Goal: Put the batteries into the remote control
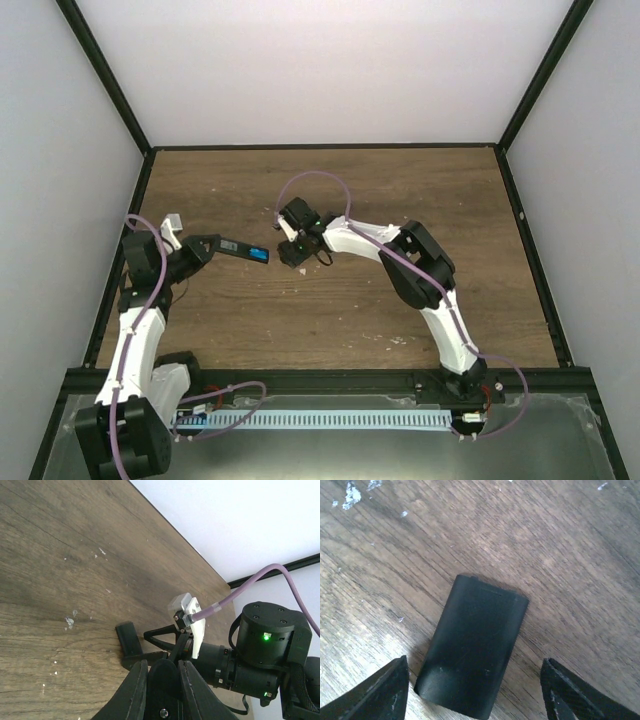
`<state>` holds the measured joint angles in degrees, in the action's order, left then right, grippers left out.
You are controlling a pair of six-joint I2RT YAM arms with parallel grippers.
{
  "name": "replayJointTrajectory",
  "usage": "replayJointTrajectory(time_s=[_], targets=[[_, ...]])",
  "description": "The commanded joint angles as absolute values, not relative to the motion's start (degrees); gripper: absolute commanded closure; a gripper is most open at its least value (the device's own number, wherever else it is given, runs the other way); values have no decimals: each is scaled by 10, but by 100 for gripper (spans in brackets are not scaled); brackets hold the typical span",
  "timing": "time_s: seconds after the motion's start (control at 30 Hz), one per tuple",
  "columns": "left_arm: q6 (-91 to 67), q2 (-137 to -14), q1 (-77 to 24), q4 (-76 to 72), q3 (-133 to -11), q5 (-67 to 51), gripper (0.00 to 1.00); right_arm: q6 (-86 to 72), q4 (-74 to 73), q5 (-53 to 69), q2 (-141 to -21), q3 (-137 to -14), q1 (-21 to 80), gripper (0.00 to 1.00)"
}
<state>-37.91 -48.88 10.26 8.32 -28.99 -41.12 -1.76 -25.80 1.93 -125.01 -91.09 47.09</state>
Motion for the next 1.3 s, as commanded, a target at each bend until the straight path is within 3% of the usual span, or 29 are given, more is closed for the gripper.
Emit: replayJointTrajectory(time_s=[0.0,0.33,0.7,0.9,1.1,1.27], targets=[[-384,-479,106,79,-284,-407,100,-11,-279,10,-1267,-939,475,38],[-394,-493,106,61,-283,-422,100,-4,-293,-3,-1263,-918,475,56],[-361,-532,107,47,-309,-456,100,-3,-290,-11,-1230,-894,472,65],[-314,-564,106,57,-345,-479,100,-16,-243,42,-1119,-788,432,69],[-309,-638,104,-17,-353,-594,100,18,-240,63,-1001,-677,414,69],[-242,-700,79,13,-390,-644,100,29,-252,64,-948,-630,414,70]])
